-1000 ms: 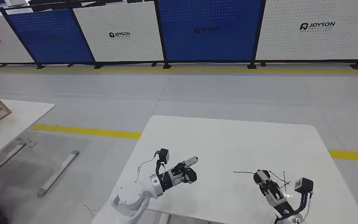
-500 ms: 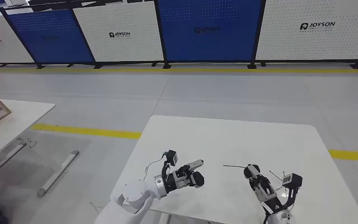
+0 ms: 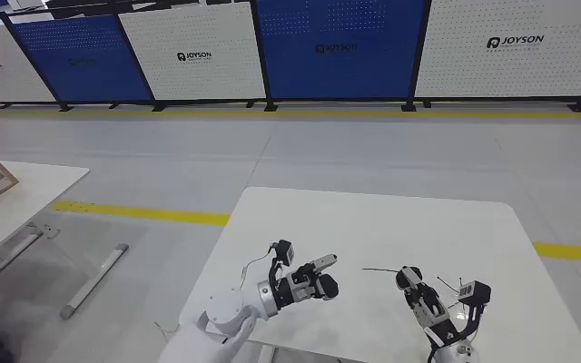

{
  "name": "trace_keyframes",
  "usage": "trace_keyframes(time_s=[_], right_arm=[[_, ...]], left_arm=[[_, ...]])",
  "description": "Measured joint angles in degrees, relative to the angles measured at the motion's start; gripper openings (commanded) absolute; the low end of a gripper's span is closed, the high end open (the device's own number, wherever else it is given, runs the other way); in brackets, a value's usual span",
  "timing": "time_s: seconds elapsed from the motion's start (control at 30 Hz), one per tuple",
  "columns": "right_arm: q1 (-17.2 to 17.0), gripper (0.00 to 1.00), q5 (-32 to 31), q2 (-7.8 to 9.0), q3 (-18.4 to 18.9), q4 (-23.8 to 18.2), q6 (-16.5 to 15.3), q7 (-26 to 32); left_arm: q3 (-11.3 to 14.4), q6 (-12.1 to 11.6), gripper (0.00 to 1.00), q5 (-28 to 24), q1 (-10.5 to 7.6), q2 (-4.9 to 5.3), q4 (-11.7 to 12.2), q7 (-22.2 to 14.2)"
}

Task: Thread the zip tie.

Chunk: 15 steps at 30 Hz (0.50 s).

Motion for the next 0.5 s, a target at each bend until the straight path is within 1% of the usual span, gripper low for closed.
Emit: trace_keyframes(time_s=[0.1, 0.13, 0.17, 0.2, 0.23, 0.37, 0.43, 0.5], right_arm=[[0.00, 0.00, 0.00, 0.00, 0.00, 0.00, 0.00, 0.00], [0.00, 0.00, 0.00, 0.00, 0.00, 0.00, 0.00, 0.00], [0.00, 0.00, 0.00, 0.00, 0.00, 0.00, 0.00, 0.00], [0.00, 0.00, 0.00, 0.00, 0.00, 0.00, 0.00, 0.00], [0.00, 0.00, 0.00, 0.00, 0.00, 0.00, 0.00, 0.00], [0.02, 0.00, 0.03, -0.01, -0.01, 0.00, 0.02, -0.02], [0.61, 0.00, 0.39, -0.17, -0.62, -0.02, 0.85, -0.11], [1.89, 0.00, 0.32, -0.47, -2.02, 0.21, 2.07, -0.24]], left_arm=[[3.26, 0.61, 1.00, 4.51, -2.42, -0.66, 1.20, 6.33], [4.66, 1.21, 1.00, 6.34, -3.45, -0.98, 2.13, 9.33], [5.72, 1.73, 1.00, 7.28, -4.12, -1.21, 2.86, 11.08], [6.47, 2.06, 1.00, 7.62, -4.52, -1.35, 3.35, 11.99], [6.82, 2.20, 1.00, 7.63, -4.68, -1.40, 3.57, 12.22], [6.73, 2.15, 1.00, 7.47, -4.60, -1.37, 3.50, 11.96], [6.75, 2.05, 1.00, 7.31, -4.58, -1.39, 3.51, 12.18], [6.87, 1.38, 1.00, 6.69, -4.54, -1.48, 3.57, 12.78]])
